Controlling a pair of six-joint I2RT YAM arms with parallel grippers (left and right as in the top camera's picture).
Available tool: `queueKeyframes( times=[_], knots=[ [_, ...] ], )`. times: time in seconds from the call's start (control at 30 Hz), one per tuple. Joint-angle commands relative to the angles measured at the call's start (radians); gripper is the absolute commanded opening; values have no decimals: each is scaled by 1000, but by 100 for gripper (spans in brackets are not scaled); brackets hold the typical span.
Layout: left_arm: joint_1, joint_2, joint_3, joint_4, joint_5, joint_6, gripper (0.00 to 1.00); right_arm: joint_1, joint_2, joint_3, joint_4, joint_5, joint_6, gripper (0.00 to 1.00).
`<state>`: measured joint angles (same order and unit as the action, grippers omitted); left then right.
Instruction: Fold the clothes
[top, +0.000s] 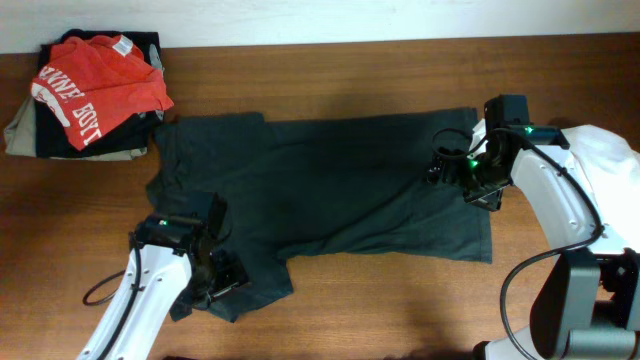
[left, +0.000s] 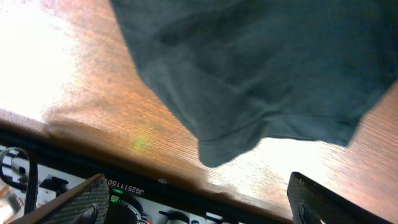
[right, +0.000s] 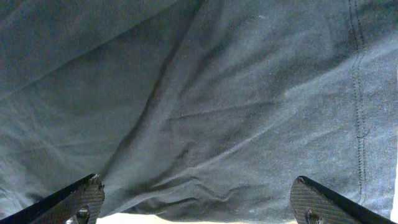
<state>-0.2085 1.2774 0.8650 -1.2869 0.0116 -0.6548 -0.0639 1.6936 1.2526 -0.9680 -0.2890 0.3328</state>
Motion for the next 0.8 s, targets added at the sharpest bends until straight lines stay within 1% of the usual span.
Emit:
queueKeyframes(
  times=[0.0,0.03,0.1,0.17,0.23,0.27,0.4,0.43,0.47,0.5,0.53,0.57,0.6,0.63,0.67,0.7,0.73,0.77],
  knots=[
    [26,20,-34,33,-95,-71,92,-3,1,-7,2,17,1,99],
    [67,32,-34,50,-99,-71,91,-3,1,-7,2,32,2,99],
    [217,79,-34,68,-98,-71,91,-3,1,-7,0,62,1,99],
    [295,159,-34,100,-95,-63,90,-3,1,-7,7,65,1,99],
    [297,224,-34,128,-66,-63,89,-3,1,-7,9,65,1,98],
    [296,254,-40,151,-48,-63,80,-3,1,-7,13,65,2,99],
    [298,267,-146,343,-14,-62,80,-3,1,-7,16,65,1,99],
    [298,267,-167,388,29,-55,77,-3,1,-7,16,65,1,99],
    [298,267,-182,418,56,-55,70,-3,1,-7,17,65,1,98],
    [298,267,-185,420,54,-55,69,-3,1,-7,16,65,1,99],
    [297,267,-190,420,57,-55,65,-3,1,-7,15,65,2,99],
    [298,267,-196,425,56,-56,52,-3,0,-7,10,65,3,99],
    [298,267,-196,428,64,-56,29,-17,-8,-7,-12,85,49,100],
    [298,267,-197,430,74,-56,18,-51,-32,-7,-55,140,108,100],
    [298,267,-198,431,79,-56,6,-104,-70,-7,-99,173,117,99],
    [298,267,-198,434,79,-56,1,-163,-104,-7,-143,177,102,99],
    [298,267,-198,438,79,-56,1,-227,-121,-7,-195,169,68,99],
    [298,267,-198,438,79,-56,1,-259,-121,-27,-235,169,15,99]
  ],
)
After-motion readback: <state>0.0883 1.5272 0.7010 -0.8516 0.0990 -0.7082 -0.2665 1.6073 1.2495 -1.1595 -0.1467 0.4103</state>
